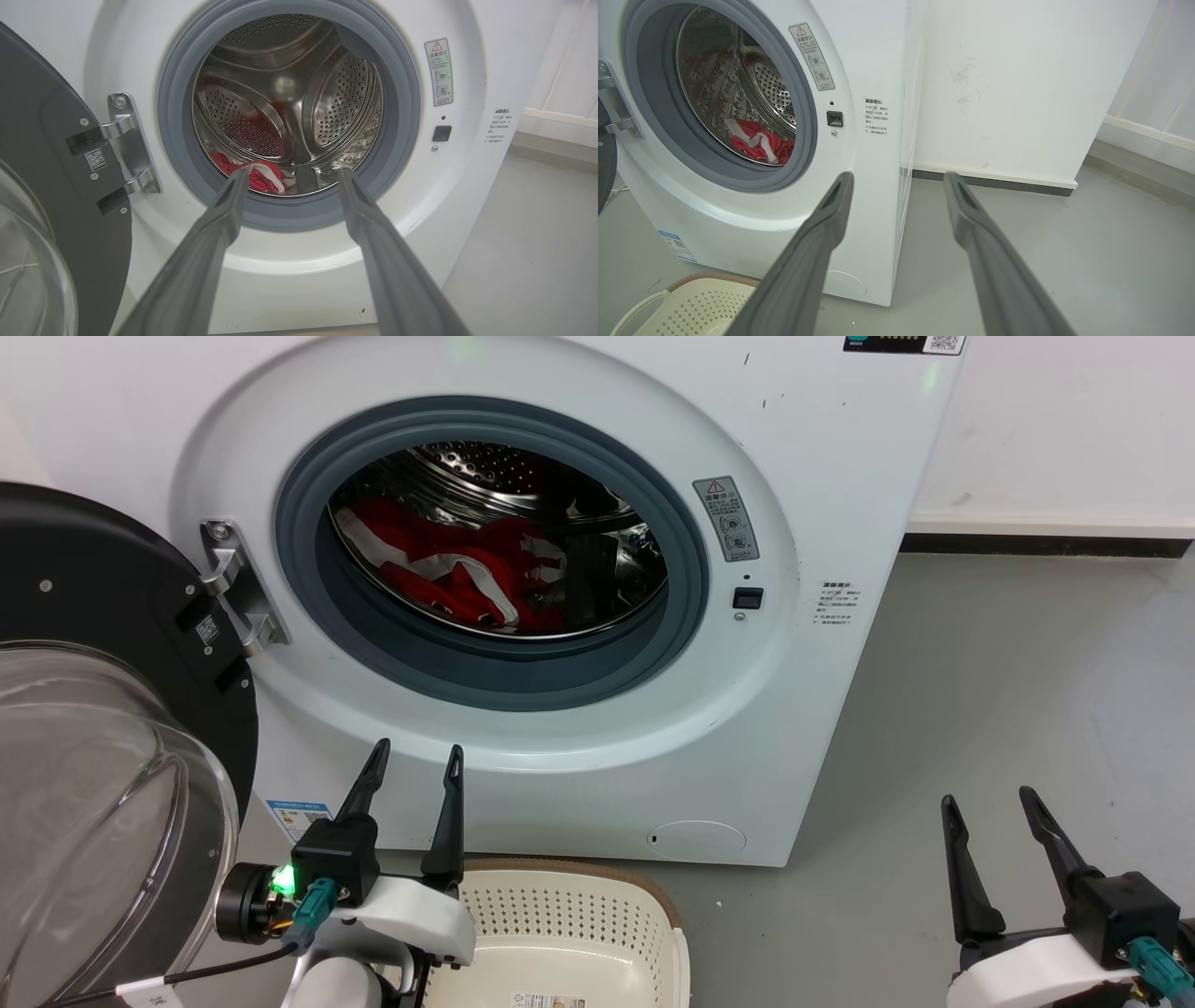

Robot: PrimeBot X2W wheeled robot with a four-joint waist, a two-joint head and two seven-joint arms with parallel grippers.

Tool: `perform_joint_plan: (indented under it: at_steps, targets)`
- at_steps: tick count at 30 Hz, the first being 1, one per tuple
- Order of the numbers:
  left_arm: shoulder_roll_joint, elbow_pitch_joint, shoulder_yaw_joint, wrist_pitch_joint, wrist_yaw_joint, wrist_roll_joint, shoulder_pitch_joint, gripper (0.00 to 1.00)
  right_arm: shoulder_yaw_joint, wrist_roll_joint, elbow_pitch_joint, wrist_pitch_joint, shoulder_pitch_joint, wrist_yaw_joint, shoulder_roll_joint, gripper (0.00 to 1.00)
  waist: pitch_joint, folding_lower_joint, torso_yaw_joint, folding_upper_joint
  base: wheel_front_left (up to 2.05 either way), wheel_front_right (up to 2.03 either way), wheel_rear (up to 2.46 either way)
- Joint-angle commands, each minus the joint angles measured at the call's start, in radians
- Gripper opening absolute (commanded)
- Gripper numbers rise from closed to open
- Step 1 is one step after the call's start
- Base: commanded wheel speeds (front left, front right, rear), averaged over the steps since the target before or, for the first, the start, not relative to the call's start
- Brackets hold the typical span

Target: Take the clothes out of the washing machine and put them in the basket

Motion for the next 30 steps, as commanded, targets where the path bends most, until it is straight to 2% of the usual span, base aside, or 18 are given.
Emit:
perform_joint_plan:
  at_steps: [1,16,23,30]
  targets:
    - [0.001,0.002,0.001,-0.003,0.005,-0.002,-0.011,1.0,0.001,0.0,0.002,-0.004,0.002,-0.001,0.001,1.0,0.0,0.0,0.0,0.0,0.0,0.0,0.0]
    - [0.012,0.03,0.012,-0.003,0.015,0.012,-0.038,1.0,0.014,-0.004,-0.008,0.005,-0.016,-0.001,0.001,1.0,0.023,0.0,-0.013,0.0,0.0,0.0,0.0]
    - [0.031,0.1,0.024,-0.003,0.031,0.017,-0.142,1.0,0.029,-0.01,-0.036,0.008,-0.065,-0.001,0.001,1.0,0.139,0.0,-0.053,0.0,0.0,0.0,0.0]
    - [0.083,0.2,0.024,-0.001,0.041,0.044,-0.312,1.0,0.052,-0.003,-0.032,-0.012,-0.14,-0.001,0.001,1.0,0.286,0.0,-0.108,0.0,0.0,0.0,0.0]
